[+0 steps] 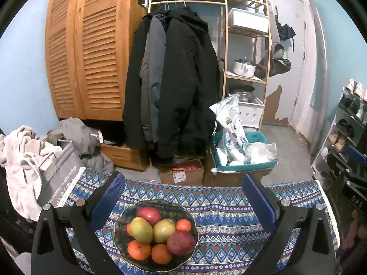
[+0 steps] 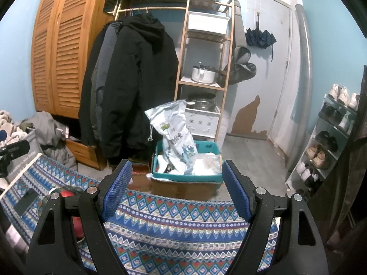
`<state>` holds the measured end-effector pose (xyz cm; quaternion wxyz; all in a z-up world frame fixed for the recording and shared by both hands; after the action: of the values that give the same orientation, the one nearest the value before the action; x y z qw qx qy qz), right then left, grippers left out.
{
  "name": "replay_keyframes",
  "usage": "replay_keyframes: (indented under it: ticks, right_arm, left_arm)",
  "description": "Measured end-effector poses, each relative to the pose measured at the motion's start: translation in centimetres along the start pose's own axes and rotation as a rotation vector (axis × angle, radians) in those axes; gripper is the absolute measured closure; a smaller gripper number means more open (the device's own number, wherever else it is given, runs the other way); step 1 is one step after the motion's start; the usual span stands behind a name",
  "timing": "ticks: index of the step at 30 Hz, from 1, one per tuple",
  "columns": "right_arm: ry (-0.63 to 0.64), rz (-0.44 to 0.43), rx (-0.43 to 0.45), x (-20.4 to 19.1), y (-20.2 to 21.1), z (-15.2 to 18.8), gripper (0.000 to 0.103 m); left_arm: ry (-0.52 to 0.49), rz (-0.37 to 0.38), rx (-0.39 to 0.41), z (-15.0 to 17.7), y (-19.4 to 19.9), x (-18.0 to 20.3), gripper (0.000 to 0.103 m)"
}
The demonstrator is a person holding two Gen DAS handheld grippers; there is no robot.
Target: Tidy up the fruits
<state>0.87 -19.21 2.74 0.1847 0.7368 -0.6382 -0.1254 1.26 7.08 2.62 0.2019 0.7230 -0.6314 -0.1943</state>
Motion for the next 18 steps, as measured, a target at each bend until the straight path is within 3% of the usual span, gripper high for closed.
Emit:
replay_keyframes:
  ticks: [18]
  right_arm:
    - [0.002, -0.002, 0.004, 0.03, 0.15, 0.04, 0.024]
  left_arm:
    - [-0.026, -0.024, -0.012, 0.11, -0.18, 0.46, 0.001]
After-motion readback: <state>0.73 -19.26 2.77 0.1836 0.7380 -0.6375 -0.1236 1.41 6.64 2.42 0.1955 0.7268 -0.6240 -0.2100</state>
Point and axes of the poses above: each gripper's, at about its wrist camera, not at the fingertips, and y roughly against the way its jaws point, x to its right, z to its underside, the point moved 3 cm from there along -y, roughly the way its jaws point, and after that the axes turned 7 degrees about -z, right-handed, at the moved point
